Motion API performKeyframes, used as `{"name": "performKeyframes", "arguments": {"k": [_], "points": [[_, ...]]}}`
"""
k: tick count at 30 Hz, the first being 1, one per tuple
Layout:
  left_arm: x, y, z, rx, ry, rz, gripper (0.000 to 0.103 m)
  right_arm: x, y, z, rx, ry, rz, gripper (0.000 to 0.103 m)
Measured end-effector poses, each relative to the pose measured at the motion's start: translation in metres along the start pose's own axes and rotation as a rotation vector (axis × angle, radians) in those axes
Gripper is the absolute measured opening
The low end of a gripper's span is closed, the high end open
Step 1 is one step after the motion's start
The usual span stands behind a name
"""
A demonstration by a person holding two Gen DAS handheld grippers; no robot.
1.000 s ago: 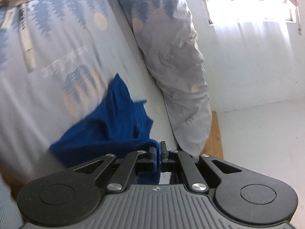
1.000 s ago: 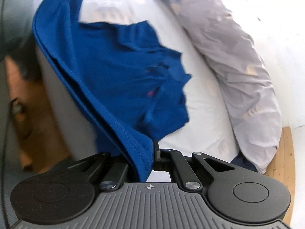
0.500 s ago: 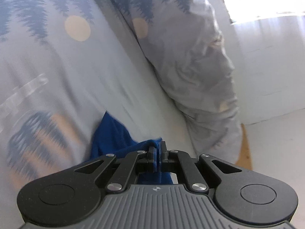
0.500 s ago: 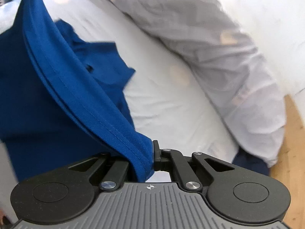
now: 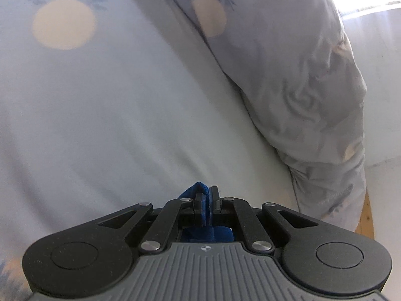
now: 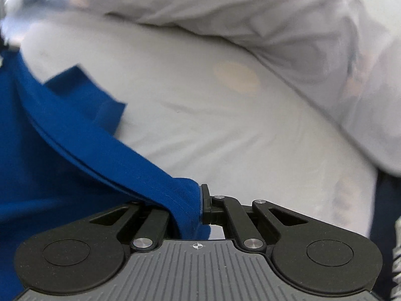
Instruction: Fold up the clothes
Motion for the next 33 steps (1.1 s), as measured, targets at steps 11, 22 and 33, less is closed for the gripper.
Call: {"name": "performKeyframes", "arguments": {"k": [11, 22, 33], "points": [[-0.043, 0.020, 0.010, 0.053, -0.202, -0.188, 0.079, -0.004, -0.065, -0.029, 0.676, -0.218, -0.052, 0.079], [-0.115, 0.052, -0.107, 0.286, -0.146, -0.148, 0.079, 0.005, -0.043, -0.061, 0.374, 0.079, -0.278, 0.099], [-0.105, 0.047, -0.159, 0.514, -0.081, 0.017, 0.045, -0.046, 0.130, -0.013, 0.121, -0.126, 0.012, 0.031]]}}
Point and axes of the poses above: each gripper's, at about its wrist camera, not at the fingertips, and x roughly the way its jaws point, y to its left, z to its top, the point moved 8 cm from there along x, roughly the way its jaws point
